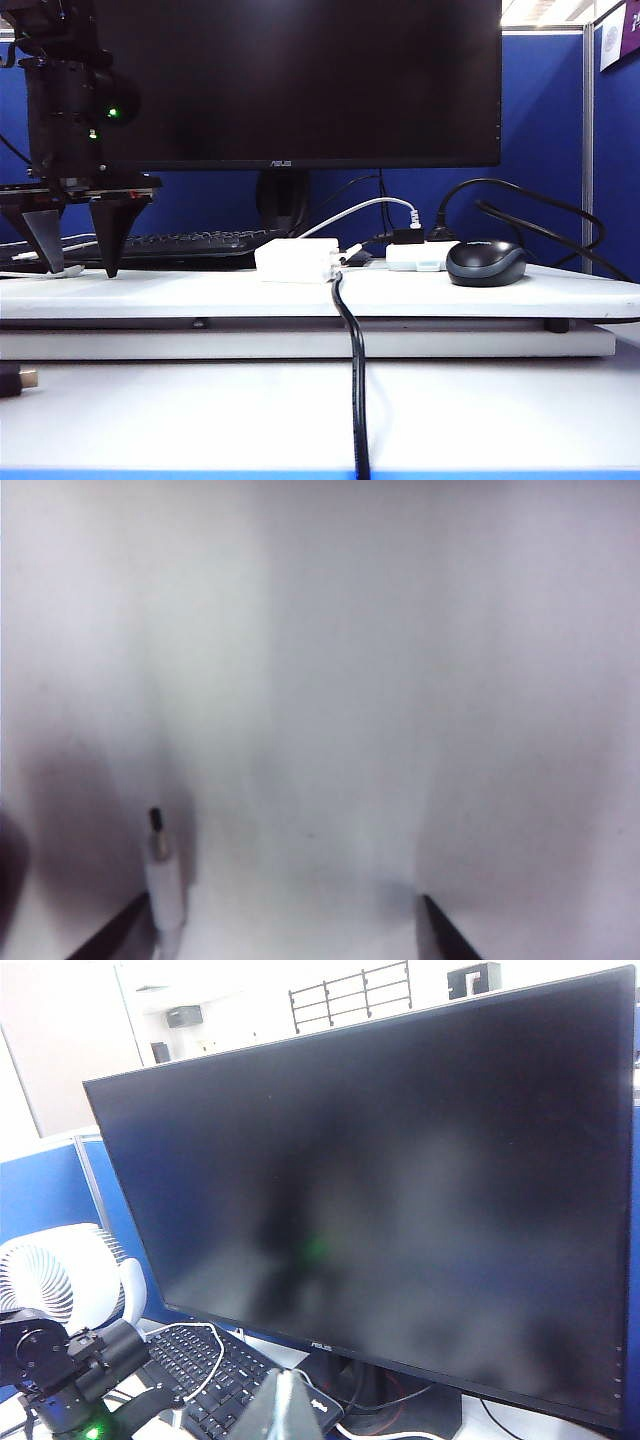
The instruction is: Pick up the Type-C charging cable and the charging base, insert one end of the Type-C charger into the corresponding slot on the base, and finally place the plugged-in charger back on the table.
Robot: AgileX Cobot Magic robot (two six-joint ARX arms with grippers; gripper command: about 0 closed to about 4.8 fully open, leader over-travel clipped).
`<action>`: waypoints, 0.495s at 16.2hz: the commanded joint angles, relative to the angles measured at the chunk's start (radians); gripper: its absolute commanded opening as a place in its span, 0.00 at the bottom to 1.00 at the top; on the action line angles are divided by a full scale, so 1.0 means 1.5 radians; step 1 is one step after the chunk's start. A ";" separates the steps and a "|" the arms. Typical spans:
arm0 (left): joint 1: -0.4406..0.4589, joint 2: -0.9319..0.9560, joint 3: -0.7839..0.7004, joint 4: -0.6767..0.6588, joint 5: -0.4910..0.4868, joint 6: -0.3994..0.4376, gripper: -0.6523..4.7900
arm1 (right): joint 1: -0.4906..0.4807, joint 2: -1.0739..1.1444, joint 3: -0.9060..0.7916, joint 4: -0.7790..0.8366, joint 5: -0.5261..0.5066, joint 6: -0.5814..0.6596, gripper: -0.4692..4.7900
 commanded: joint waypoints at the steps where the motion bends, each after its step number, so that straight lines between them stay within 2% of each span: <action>1: -0.008 0.023 -0.019 -0.014 0.029 -0.021 0.74 | 0.001 -0.002 0.004 0.011 -0.003 0.002 0.09; 8: -0.011 0.023 -0.019 0.034 0.012 0.016 0.74 | 0.001 -0.002 0.004 0.011 -0.003 0.002 0.09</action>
